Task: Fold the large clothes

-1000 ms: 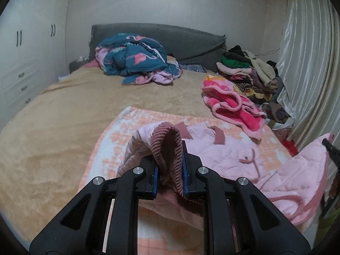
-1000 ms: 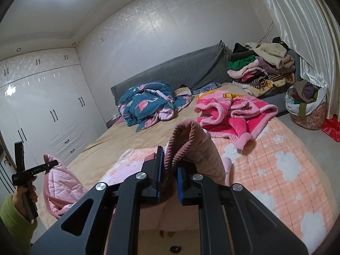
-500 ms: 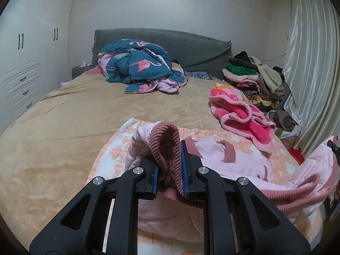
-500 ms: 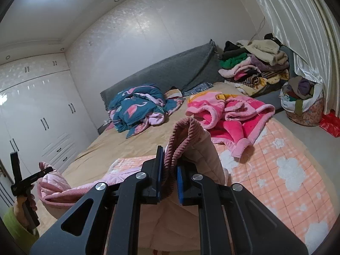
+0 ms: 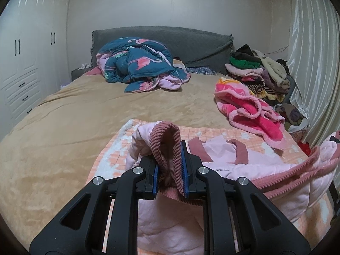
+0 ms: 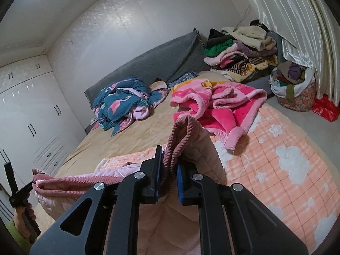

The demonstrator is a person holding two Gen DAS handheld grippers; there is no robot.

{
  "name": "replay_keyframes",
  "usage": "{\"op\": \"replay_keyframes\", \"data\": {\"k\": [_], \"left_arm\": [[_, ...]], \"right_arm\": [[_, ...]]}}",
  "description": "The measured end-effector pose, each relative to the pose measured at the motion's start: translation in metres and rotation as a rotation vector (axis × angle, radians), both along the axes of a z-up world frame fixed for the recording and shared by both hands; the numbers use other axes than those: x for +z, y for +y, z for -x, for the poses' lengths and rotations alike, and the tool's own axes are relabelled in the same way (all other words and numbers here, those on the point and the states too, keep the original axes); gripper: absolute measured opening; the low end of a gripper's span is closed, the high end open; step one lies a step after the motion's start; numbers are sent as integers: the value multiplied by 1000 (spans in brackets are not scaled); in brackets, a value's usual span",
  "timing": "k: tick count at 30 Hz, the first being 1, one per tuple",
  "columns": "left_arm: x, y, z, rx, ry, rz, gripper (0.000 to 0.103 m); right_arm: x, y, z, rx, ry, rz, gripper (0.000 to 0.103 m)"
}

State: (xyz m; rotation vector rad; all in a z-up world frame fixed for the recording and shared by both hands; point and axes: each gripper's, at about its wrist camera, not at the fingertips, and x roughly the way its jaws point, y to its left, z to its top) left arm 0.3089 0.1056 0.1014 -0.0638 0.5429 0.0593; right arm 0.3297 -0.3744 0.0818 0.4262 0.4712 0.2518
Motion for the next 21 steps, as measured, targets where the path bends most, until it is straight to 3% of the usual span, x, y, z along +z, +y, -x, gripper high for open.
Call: {"op": "replay_keyframes", "data": {"k": [6, 8, 9, 10, 15, 21], "left_arm": [[-11, 3, -17, 2, 17, -11, 10], [-15, 5, -23, 4, 27, -14, 10], [-16, 5, -24, 5, 30, -15, 10], [-18, 5, -25, 5, 32, -16, 10], [-27, 4, -36, -7, 47, -33, 12], [-37, -1, -48, -23, 66, -39, 25]], "right_arm": [[-8, 0, -17, -2, 21, -41, 19], [-8, 0, -20, 3, 11, -60, 33], [-7, -1, -20, 4, 0, -64, 48], [-6, 0, -18, -1, -20, -61, 57], [-14, 20, -19, 48, -6, 9, 63], [-61, 82, -19, 198, 116, 183, 71]]}}
